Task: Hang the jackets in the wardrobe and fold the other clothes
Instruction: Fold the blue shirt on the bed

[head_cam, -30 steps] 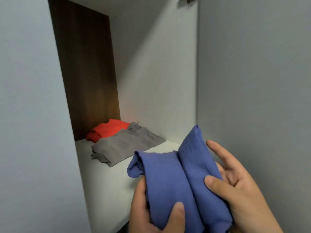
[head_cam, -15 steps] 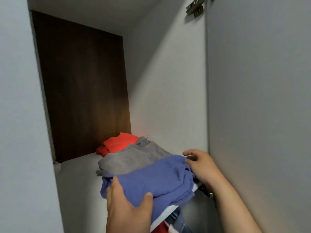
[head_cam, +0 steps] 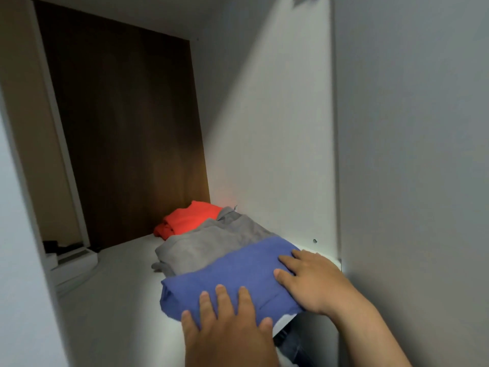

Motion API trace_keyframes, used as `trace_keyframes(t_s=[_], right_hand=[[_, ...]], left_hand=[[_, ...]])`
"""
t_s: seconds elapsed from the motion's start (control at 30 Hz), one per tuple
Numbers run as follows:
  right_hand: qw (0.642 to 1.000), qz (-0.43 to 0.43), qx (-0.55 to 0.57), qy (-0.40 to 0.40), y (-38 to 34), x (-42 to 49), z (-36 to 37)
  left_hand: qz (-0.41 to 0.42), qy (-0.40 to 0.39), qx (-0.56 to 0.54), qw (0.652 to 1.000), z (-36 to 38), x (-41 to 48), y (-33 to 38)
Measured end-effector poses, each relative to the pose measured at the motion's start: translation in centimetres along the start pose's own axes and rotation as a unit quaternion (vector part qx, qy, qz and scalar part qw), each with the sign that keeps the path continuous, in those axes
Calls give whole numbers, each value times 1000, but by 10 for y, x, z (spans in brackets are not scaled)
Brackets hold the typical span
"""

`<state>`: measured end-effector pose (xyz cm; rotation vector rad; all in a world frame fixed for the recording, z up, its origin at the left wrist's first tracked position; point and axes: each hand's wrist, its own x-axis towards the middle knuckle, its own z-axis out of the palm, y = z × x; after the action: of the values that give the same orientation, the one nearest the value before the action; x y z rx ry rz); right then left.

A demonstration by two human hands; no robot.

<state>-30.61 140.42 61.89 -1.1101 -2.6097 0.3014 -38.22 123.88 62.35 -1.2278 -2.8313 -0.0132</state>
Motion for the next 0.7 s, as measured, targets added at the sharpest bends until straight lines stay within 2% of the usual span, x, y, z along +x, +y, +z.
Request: trace_keyframes(t_s=[0.2, 0.33, 0.47, 0.53, 0.6, 0.7], right_hand=[[1000, 13, 16, -20, 14, 29, -5], [999, 0, 42, 6, 20, 32, -2], [985, -25, 103, 135, 24, 19, 7], [955, -54, 183, 226, 24, 8, 12], [924, -83, 217, 304, 24, -6, 21], [918, -82, 209, 326, 23, -28, 37]], left_hand=[[28, -19, -41, 999, -2, 23, 9], [32, 13, -56, 998, 4, 24, 8], [44, 51, -61, 996, 4, 13, 4], [49, 67, -55, 995, 4, 6, 0], [48, 86, -59, 993, 3, -2, -4], [58, 118, -34, 991, 3, -17, -8]])
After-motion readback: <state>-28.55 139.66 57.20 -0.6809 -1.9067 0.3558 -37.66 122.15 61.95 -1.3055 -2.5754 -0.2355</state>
